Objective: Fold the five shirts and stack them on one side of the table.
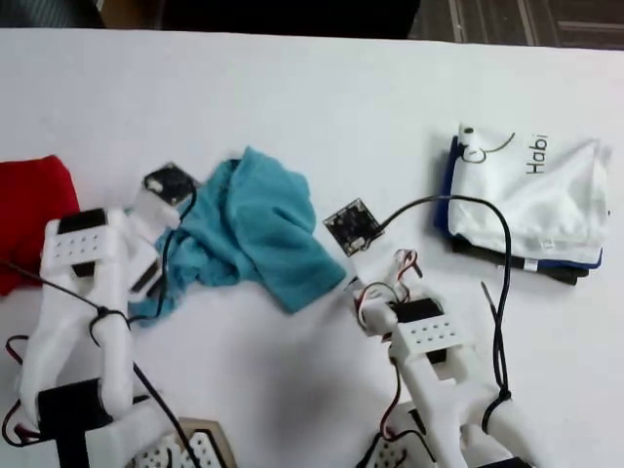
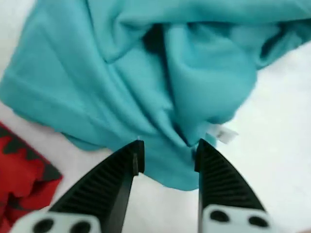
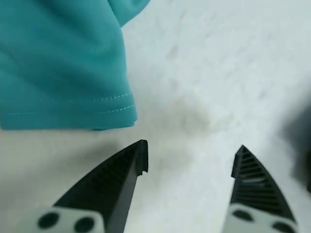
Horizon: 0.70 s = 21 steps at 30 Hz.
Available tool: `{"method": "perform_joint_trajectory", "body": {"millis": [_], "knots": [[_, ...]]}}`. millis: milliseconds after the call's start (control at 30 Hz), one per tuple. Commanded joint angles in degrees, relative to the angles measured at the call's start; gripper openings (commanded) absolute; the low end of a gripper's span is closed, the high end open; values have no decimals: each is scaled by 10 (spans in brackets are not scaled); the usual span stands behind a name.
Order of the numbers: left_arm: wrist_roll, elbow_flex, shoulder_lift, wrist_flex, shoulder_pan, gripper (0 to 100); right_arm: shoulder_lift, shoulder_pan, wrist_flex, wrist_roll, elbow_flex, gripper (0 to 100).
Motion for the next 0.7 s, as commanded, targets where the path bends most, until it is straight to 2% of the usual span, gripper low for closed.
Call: {"method": "perform_joint_trajectory", "body": {"millis": [0,133,433,567,667], "knots": [[-24,19,-28,4,-6,196,-19,-1,-9,-5,-3,283],[-44,21,-33,65,-4,195,-19,-1,-10,-5,-3,283],[-48,-64,-32,183,-4,195,-19,-1,-10,-29,-4,283],[-107,-19,-27,174,-4,195,-19,-1,-10,-29,-4,283],[-142,30,-27,106,-7,195,-19,-1,-10,-30,-4,283]]}}
